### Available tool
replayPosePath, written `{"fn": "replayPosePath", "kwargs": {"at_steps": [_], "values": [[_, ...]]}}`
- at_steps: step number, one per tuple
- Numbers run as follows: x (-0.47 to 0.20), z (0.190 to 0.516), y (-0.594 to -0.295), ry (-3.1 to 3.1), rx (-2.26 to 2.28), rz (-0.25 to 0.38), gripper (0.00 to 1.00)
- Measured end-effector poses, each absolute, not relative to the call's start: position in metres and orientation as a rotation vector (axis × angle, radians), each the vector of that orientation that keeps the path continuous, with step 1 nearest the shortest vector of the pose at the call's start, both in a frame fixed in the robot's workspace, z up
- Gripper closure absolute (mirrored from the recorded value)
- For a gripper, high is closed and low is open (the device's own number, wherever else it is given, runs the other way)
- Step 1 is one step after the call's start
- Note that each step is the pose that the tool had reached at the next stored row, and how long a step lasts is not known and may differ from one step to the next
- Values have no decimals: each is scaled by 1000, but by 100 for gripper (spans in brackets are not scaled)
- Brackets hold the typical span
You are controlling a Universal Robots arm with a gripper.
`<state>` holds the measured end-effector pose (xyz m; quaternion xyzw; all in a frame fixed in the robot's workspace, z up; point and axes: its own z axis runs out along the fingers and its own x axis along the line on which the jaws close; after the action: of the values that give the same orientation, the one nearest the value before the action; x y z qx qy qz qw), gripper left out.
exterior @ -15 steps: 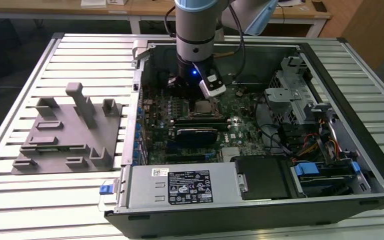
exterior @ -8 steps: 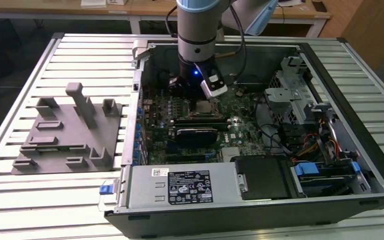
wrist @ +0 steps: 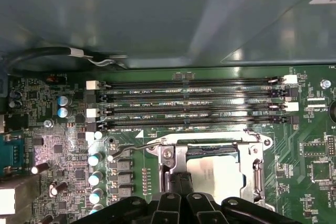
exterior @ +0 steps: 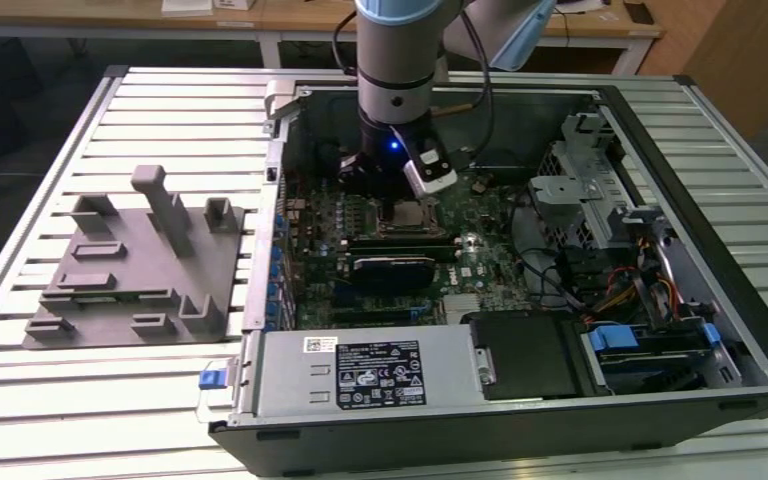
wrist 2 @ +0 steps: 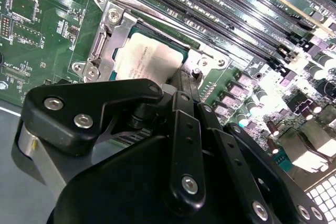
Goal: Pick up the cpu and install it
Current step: 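Close the cpu cover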
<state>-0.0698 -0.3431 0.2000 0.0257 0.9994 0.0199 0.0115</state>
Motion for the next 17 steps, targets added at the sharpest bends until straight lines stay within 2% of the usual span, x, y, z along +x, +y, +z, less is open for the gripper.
{"fn": "replayPosePath", "kwargs": {"at_steps": [14, 17], "values": [[-73, 203, -343, 3117, 79, 65, 89], [-73, 202, -343, 3117, 64, 88, 89]]}}
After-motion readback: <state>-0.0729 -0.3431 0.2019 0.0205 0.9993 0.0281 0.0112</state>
